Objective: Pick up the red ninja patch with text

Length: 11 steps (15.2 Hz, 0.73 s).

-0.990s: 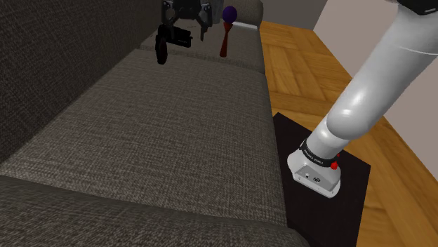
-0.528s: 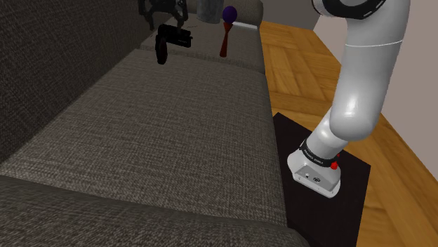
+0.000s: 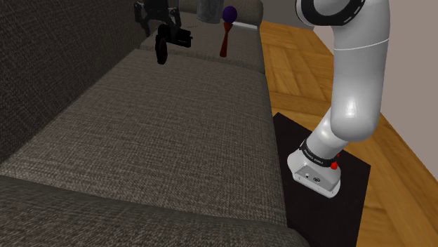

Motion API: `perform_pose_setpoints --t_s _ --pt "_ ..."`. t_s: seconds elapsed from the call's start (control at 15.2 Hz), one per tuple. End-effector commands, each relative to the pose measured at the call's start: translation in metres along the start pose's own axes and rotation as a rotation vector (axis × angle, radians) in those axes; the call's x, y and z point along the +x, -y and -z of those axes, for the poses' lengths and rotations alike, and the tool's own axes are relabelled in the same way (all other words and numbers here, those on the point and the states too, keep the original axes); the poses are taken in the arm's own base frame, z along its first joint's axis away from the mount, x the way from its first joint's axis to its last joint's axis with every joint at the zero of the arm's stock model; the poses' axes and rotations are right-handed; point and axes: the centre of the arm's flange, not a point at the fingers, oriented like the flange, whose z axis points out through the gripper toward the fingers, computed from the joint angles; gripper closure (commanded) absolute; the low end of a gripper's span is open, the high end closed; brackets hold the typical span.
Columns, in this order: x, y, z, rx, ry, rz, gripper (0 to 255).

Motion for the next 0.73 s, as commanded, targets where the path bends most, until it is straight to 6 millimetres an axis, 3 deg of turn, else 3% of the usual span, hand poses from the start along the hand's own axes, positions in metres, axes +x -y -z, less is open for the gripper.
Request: perform_pose_setpoints --t_s 0.0,0.13,0.2,0.66 --pt "0.0002 -0.0005 -0.0105 0.000 0.000 0.000 0" --pt "0.0000 -0.0005 -0.0135 0.000 0.000 0.000 0" --pt "-0.0004 0.0000 -0.0137 0.000 0.000 0.000 255" --pt "-0.0004 0.0003 -0.0133 0.000 0.000 0.000 255"
